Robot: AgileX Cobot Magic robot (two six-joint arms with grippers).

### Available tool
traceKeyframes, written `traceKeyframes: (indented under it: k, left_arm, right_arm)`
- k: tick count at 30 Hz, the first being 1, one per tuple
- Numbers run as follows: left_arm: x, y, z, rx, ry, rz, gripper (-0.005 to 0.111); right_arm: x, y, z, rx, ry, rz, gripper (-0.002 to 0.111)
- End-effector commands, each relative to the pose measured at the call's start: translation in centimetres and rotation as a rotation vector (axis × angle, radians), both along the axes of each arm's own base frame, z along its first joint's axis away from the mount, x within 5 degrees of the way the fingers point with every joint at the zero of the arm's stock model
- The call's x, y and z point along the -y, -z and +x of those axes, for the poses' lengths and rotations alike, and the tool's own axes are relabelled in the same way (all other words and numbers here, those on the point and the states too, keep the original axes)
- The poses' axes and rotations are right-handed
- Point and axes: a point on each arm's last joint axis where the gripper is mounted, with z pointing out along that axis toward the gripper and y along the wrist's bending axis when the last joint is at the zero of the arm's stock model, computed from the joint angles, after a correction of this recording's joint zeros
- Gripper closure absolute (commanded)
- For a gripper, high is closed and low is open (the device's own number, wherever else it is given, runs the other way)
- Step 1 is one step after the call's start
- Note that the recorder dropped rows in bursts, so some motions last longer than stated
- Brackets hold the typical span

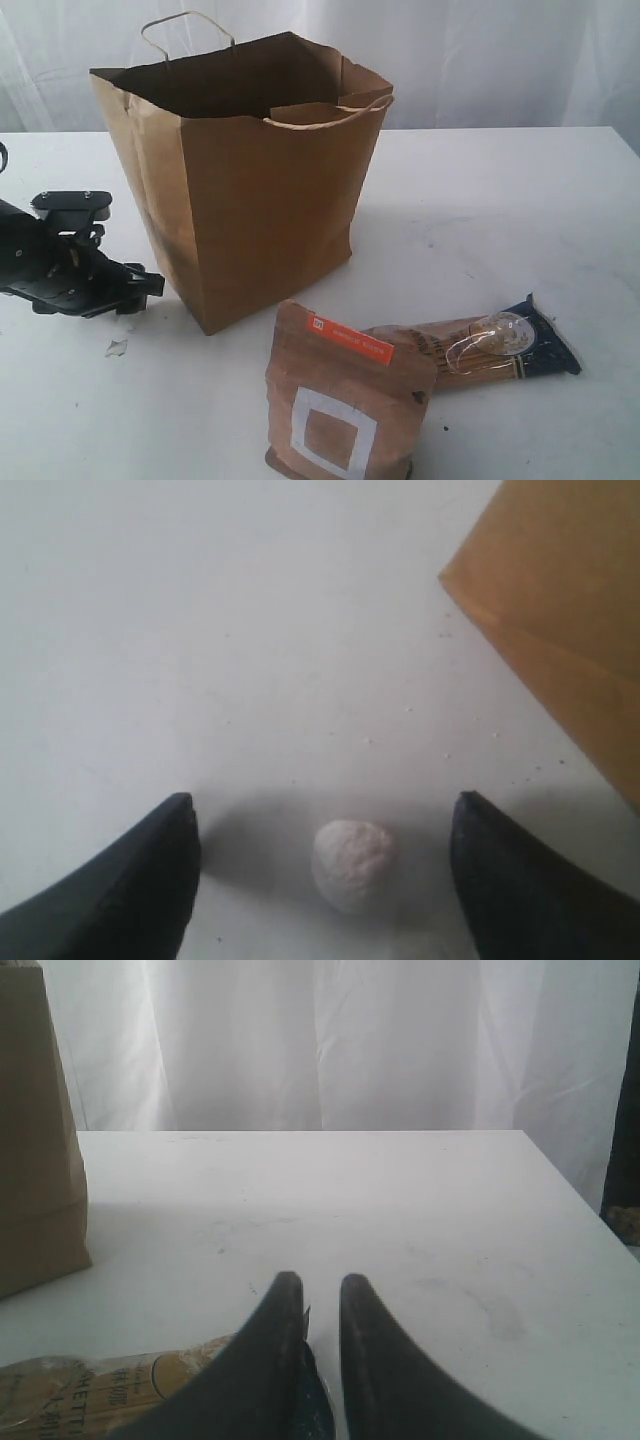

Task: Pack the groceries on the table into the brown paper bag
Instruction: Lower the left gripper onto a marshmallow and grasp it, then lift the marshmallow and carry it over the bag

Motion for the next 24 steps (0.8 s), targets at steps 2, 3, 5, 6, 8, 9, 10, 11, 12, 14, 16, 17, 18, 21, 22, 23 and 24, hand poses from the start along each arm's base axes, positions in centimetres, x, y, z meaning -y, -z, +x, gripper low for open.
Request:
traceKeyframes:
  k: [2, 3, 5, 6, 8, 9, 10, 11, 12, 14, 16, 17, 18, 21, 22, 23, 24]
  left_arm:
    - [-0.6, 1.0, -0.9, -0.117, -0.062, 0.031, 0.058]
    - [-0.7, 1.1, -1.0, -0.130, -0.065, 0.038, 0.066]
    - [-0.8, 1.2, -1.2, -0.151, -0.069, 0.050, 0.081]
    - [-0.8, 1.2, -1.2, -0.155, -0.070, 0.053, 0.089]
    - [-0.8, 1.2, -1.2, -0.159, -0.070, 0.055, 0.101]
    - [-0.8, 1.1, -1.2, -0.157, -0.070, 0.054, 0.107]
    - [-0.8, 1.0, -1.2, -0.154, -0.069, 0.054, 0.107]
    - [-0.8, 0.7, -1.2, -0.143, -0.065, 0.053, 0.107]
    - [-0.8, 0.3, -1.2, -0.130, -0.065, 0.049, 0.107]
    - [-0.9, -1.1, -1.3, -0.091, -0.066, 0.036, 0.107]
    - [-0.9, -2.8, -1.5, -0.041, -0.060, 0.025, 0.107]
    - [-1.0, -3.9, -1.7, -0.010, -0.059, 0.017, 0.107]
    - [-1.1, -4.8, -1.9, 0.015, -0.060, 0.009, 0.107]
    - [-1.4, -8.3, -2.7, 0.127, -0.044, -0.004, 0.107]
    - [-1.6, -9.6, -3.1, 0.174, -0.032, -0.001, 0.107]
    - [-1.8, -10.8, -3.5, 0.219, -0.017, 0.003, 0.107]
    - [-2.0, -11.9, -4.0, 0.260, -0.009, -0.002, 0.107]
  right_arm:
    - [0.0, 0.0, 0.0, 0.015, 0.004, -0.001, 0.094]
    - [0.0, 0.0, 0.0, 0.015, 0.004, -0.001, 0.094]
    - [0.0, 0.0, 0.0, 0.015, 0.004, -0.001, 0.094]
    - [0.0, 0.0, 0.0, 0.015, 0.004, -0.001, 0.094]
    - [0.0, 0.0, 0.0, 0.015, 0.004, -0.001, 0.094]
    - [0.0, 0.0, 0.0, 0.015, 0.004, -0.001, 0.094]
    - [0.0, 0.0, 0.0, 0.015, 0.004, -0.001, 0.094]
    - [0.0, 0.0, 0.0, 0.015, 0.004, -0.001, 0.094]
    - [0.0, 0.0, 0.0, 0.015, 0.004, -0.001, 0.094]
    - [0.0, 0.0, 0.0, 0.015, 0.004, -0.001, 0.094]
    - [0.0, 0.0, 0.0, 0.015, 0.004, -0.001, 0.094]
    - [0.0, 0.0, 0.0, 0.015, 0.004, -0.001, 0.094]
    - [0.0, 0.0, 0.0, 0.015, 0.004, -0.001, 0.094]
    - [0.0, 0.0, 0.0, 0.015, 0.004, -0.001, 0.094]
    - [0.0, 0.0, 0.0, 0.015, 0.004, -0.001, 0.094]
    - [0.0, 0.0, 0.0, 0.015, 0.004, -0.001, 0.094]
    - [0.0, 0.0, 0.0, 0.015, 0.004, -0.001, 0.094]
